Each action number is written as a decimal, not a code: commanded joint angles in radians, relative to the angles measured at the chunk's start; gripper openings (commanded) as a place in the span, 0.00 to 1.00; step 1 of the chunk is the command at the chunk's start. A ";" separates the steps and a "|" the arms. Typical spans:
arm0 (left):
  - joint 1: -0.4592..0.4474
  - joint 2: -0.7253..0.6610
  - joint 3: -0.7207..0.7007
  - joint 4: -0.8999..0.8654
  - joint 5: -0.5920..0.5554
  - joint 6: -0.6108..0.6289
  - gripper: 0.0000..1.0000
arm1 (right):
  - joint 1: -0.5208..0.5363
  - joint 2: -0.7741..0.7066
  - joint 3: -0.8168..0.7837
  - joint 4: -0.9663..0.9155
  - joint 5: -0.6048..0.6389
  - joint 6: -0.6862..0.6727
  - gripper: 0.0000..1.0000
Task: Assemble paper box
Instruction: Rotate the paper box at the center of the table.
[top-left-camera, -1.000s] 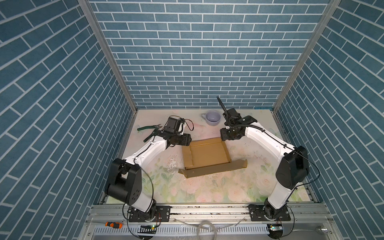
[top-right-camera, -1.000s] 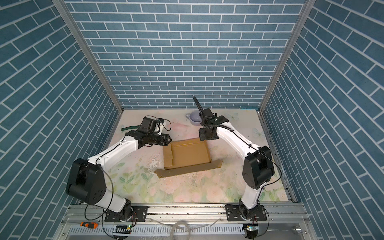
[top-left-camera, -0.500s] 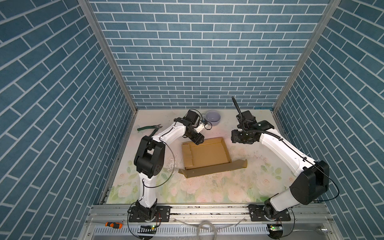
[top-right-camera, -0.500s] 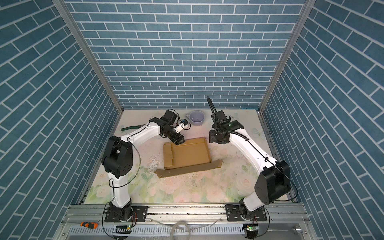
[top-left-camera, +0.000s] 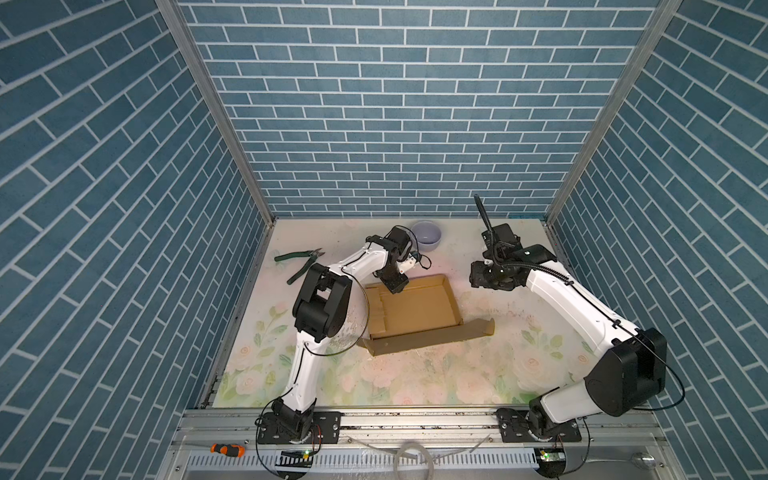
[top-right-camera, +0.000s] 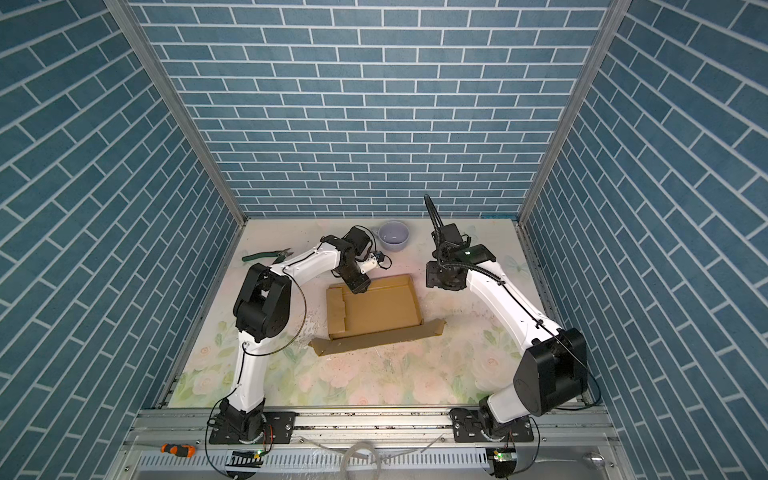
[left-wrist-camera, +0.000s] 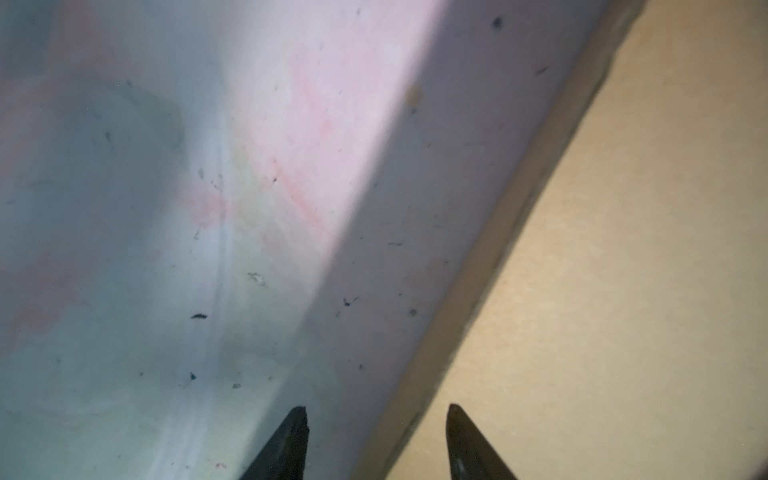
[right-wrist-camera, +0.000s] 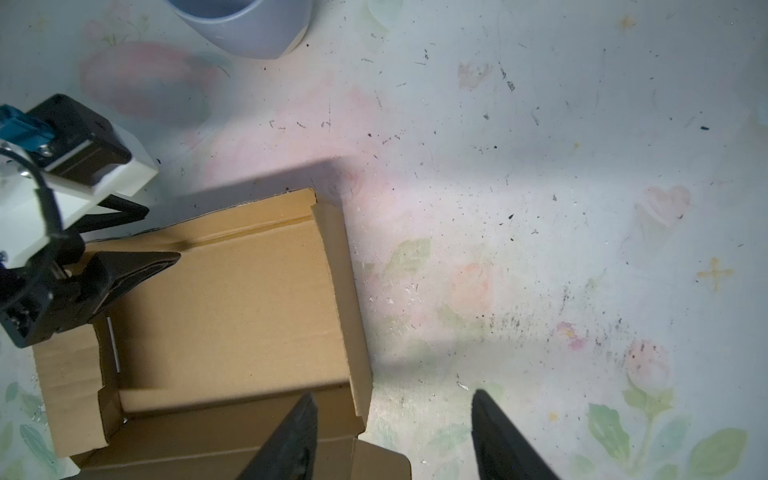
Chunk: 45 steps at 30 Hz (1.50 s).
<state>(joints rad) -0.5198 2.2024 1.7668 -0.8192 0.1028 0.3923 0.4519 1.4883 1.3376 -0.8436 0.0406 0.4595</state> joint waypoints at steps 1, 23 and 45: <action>0.014 0.000 0.026 -0.030 -0.053 -0.063 0.48 | -0.006 -0.001 -0.021 0.007 -0.013 0.009 0.60; 0.179 -0.244 -0.400 0.091 0.074 -0.448 0.15 | -0.025 -0.069 0.056 -0.052 0.035 -0.005 0.60; 0.204 -0.437 -0.764 0.277 0.183 -0.809 0.13 | -0.032 -0.006 0.121 -0.054 -0.221 0.054 0.73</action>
<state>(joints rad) -0.3210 1.7782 1.0557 -0.5682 0.2752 -0.3508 0.4225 1.4471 1.4319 -0.9051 -0.1177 0.4942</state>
